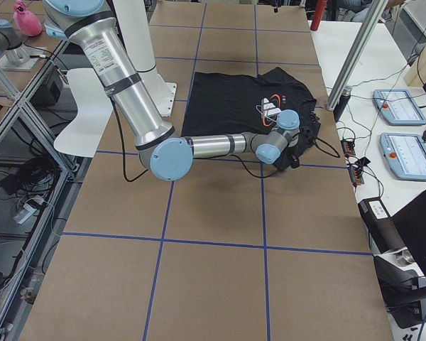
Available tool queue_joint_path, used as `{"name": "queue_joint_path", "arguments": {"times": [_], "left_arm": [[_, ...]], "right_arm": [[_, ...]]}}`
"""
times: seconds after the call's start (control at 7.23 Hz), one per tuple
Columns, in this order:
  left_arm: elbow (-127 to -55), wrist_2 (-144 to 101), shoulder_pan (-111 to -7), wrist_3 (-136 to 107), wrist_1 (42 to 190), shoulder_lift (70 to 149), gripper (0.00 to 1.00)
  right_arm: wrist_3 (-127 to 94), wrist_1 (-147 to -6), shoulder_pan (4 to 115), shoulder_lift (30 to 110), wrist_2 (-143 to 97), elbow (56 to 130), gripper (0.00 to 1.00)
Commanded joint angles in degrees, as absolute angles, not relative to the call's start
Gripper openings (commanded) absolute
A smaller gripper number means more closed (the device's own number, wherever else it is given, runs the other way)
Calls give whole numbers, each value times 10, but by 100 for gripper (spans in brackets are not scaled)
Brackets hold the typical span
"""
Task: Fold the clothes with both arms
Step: 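Move the right gripper toward the sleeve nearest it at the shirt's shoulder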
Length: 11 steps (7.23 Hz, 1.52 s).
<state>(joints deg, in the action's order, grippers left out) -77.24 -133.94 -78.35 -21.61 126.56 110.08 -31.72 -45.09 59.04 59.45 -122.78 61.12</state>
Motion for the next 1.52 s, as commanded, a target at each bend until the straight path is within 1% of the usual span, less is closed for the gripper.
{"name": "queue_joint_path", "arguments": {"times": [0.0, 0.28, 0.69, 1.38], "left_arm": [[-773, -1339, -783, -216, 1266, 1101, 100], [-773, -1339, -784, -215, 1266, 1102, 100], [-773, -1339, -784, -215, 1266, 1102, 100], [-773, -1339, -784, -216, 1266, 1102, 100]], "right_arm": [[-319, -452, 588, 590, -1232, 591, 91], [-329, -453, 582, 589, -1232, 590, 72], [-330, -453, 577, 591, -1233, 589, 70], [-330, -453, 577, 596, -1252, 590, 71]]}}
